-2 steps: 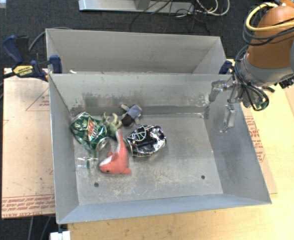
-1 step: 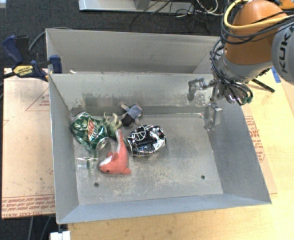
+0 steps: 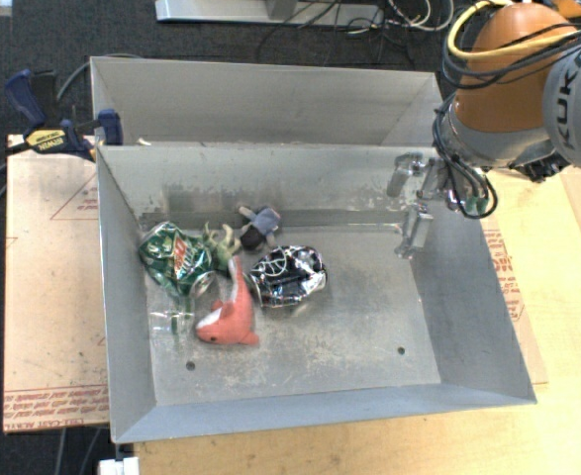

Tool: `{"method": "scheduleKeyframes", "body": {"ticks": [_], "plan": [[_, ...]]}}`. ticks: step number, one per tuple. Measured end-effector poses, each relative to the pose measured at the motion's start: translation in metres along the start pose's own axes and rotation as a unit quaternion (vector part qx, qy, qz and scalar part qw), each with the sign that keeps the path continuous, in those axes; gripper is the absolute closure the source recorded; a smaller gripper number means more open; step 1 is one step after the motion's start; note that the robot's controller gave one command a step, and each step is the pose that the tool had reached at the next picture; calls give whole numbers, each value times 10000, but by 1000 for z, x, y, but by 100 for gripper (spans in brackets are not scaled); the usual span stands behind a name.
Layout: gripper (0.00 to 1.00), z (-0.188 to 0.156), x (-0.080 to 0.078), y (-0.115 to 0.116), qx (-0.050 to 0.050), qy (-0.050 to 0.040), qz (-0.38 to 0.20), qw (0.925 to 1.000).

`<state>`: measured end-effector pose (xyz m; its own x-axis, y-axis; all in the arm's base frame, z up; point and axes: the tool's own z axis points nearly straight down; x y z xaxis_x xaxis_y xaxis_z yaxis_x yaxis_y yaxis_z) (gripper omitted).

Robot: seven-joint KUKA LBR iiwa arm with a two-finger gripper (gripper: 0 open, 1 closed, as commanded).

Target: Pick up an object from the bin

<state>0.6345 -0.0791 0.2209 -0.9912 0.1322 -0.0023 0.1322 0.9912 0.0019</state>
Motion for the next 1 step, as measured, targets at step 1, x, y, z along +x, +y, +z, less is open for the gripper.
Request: {"method": "scheduleKeyframes", "body": {"ticks": [1], "plan": [[0,-1,1,-1,2,-3,420,9991]]}}
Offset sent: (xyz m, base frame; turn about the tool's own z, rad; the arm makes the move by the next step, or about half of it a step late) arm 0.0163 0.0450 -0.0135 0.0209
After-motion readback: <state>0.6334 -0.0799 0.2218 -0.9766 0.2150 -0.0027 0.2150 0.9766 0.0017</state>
